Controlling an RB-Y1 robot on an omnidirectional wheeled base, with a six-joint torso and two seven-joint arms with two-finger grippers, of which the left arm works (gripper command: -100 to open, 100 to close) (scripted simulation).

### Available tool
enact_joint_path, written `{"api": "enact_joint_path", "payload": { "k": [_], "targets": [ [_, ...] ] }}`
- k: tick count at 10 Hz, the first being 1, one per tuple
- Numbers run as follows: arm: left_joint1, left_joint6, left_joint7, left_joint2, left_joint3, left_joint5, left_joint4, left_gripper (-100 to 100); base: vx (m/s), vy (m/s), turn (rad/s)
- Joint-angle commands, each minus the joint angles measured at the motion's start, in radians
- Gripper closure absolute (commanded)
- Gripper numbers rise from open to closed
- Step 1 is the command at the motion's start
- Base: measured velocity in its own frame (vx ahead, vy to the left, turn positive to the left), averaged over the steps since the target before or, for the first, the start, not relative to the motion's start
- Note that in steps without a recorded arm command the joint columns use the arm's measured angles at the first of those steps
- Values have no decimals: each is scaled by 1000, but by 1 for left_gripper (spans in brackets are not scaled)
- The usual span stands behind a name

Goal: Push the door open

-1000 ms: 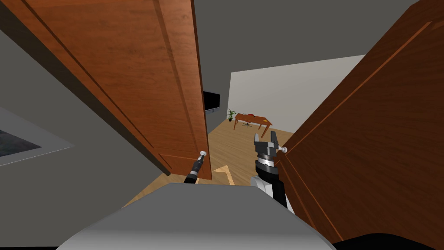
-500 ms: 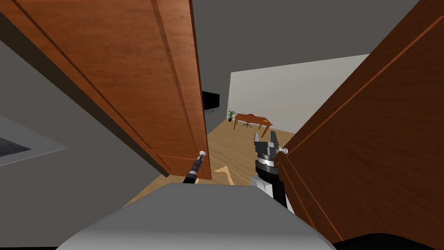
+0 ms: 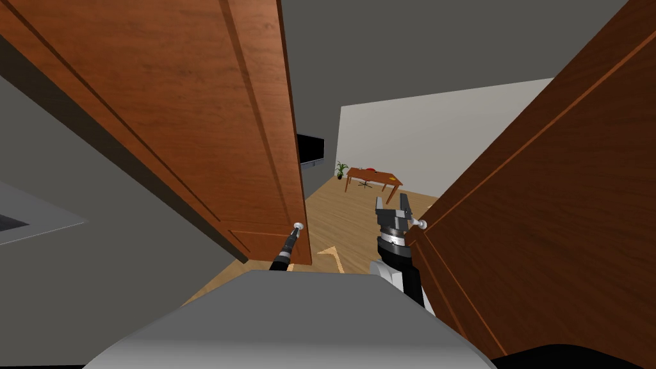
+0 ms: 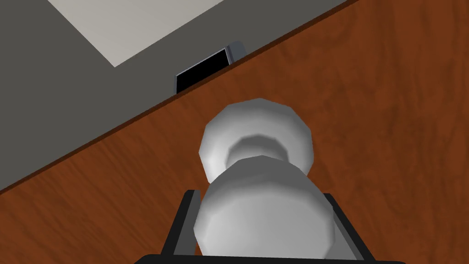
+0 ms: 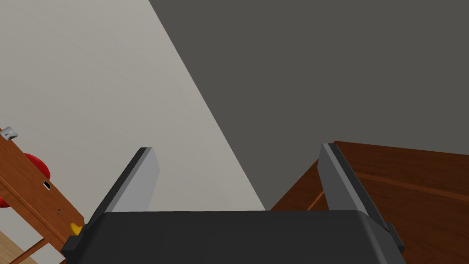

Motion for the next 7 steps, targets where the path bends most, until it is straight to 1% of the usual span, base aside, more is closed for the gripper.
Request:
{"api": "enact_joint_path", "payload": {
  "k": [1,2,3,4,5,6,7],
  "targets": [
    [-3,-7,50,7,2,24,3,100,62,-35,0],
    [-3,-7,68,7,2,24,3,100,51,-21,8],
    [-5,-9,103,11,1,39,5,100,51,-18,-4],
    [-5,-9,110,11,1,39,5,100,38,-15,-1],
    [-7,-11,150,14,0,54,7,100,37,-21,-2],
    [-9,-14,175,17,-1,69,9,100,62,-30,3],
    [-9,-14,193,17,-1,69,9,100,51,-22,5]
  ]
}}
